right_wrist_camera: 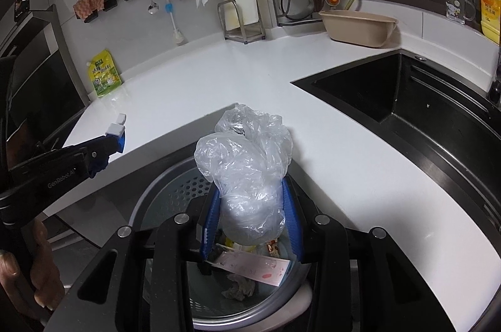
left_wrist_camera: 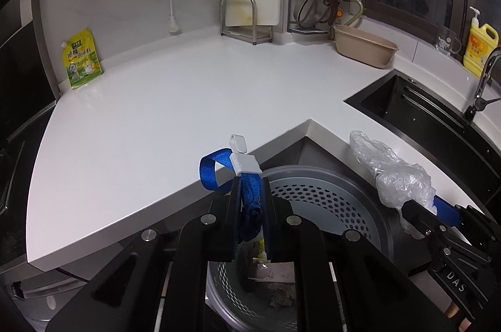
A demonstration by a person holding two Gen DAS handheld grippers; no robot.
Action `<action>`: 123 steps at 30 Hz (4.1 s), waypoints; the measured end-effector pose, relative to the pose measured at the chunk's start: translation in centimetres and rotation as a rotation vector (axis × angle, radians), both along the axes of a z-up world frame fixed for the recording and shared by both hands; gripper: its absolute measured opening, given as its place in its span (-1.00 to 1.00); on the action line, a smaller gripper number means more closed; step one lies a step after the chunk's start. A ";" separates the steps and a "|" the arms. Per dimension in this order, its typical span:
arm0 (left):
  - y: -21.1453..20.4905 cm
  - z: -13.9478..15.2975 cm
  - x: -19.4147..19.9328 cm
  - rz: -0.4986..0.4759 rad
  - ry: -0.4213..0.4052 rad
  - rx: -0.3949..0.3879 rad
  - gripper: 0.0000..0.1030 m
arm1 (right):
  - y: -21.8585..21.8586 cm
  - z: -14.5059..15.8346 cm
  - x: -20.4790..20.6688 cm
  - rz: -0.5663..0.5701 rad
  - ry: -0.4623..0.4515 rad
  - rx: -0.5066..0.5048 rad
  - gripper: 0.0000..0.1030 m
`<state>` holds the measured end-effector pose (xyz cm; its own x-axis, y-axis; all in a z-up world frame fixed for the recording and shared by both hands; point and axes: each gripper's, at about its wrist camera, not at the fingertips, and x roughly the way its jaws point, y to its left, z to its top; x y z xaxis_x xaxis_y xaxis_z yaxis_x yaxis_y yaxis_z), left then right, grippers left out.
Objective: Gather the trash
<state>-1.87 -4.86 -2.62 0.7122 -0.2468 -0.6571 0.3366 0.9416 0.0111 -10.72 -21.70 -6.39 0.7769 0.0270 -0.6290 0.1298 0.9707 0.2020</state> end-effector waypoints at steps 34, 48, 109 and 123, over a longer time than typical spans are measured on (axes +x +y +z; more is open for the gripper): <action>0.1 -2.8 -1.3 -0.009 0.043 0.026 -0.70 | 1.8 -3.1 -0.4 0.043 0.077 0.020 -0.27; 0.4 -2.1 -1.7 0.018 -0.010 0.035 0.48 | 0.9 -2.8 -0.5 0.019 0.038 0.067 0.28; 1.3 -1.9 -1.1 0.092 0.013 0.065 0.88 | 1.6 -1.5 -0.5 0.002 0.034 -0.004 0.41; 1.2 -2.1 -1.1 0.091 0.019 0.070 0.88 | 2.1 -1.9 -0.5 0.005 0.036 -0.012 0.41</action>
<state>-2.98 -3.65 -4.76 0.7168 -0.1351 -0.6841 0.2505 0.9654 0.0719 -11.25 -19.63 -8.30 0.7534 0.0232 -0.6572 0.1316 0.9739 0.1852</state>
